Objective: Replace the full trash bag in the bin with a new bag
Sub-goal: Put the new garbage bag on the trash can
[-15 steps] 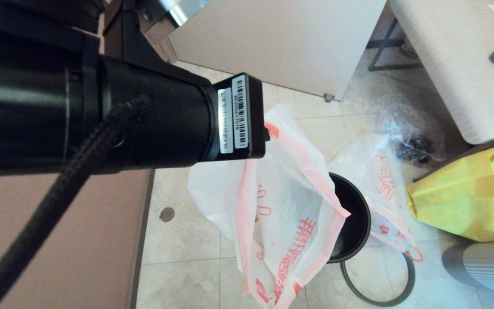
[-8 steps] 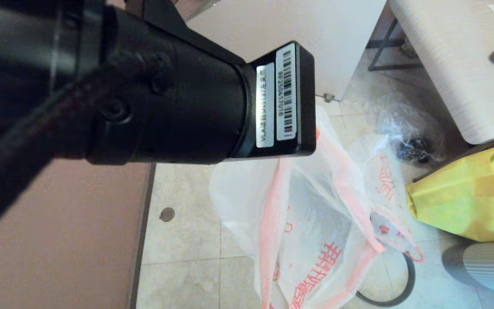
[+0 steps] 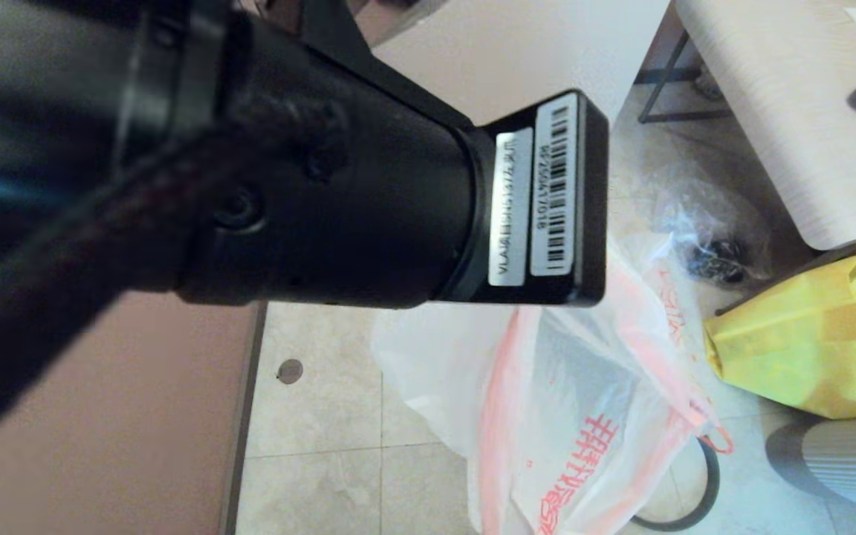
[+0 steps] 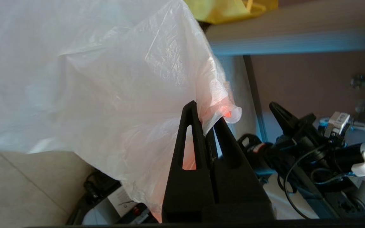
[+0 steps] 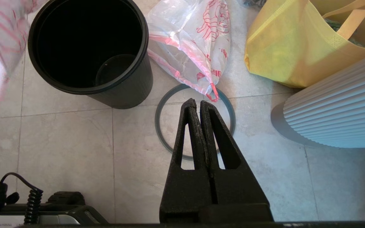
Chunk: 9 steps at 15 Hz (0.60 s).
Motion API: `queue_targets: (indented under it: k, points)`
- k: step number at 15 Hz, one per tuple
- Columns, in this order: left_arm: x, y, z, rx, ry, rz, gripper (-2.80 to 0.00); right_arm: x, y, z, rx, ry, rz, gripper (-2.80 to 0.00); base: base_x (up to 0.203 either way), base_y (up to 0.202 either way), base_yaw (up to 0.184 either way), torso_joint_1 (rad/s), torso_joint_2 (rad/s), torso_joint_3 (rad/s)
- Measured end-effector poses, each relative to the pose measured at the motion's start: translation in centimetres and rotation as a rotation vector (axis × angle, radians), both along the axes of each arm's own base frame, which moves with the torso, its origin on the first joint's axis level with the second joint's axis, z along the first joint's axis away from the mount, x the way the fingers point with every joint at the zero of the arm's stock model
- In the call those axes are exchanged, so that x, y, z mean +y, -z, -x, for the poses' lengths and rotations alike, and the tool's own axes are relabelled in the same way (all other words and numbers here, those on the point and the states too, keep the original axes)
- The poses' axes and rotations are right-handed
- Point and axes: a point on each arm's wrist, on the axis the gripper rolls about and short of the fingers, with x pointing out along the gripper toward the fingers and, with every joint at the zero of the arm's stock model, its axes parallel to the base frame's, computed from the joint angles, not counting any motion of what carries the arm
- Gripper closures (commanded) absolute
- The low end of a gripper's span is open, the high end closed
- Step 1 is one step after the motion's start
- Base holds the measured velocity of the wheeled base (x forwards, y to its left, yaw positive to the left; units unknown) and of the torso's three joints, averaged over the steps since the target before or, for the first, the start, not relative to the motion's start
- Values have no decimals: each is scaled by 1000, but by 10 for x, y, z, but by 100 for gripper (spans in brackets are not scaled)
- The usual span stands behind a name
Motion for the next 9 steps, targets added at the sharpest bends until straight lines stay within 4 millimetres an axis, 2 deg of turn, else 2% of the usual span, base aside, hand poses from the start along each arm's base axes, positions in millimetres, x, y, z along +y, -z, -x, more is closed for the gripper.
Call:
queue_targets:
  k: [5, 9]
  points:
    - [-42, 9, -9, 0, 60, 17, 0, 0, 0, 0, 0, 0, 0, 0, 0, 0, 0, 0, 0, 0]
    - [-56, 18, -12, 5, 71, 8, 0, 0, 0, 0, 0, 0, 0, 0, 0, 0, 0, 0, 0, 0]
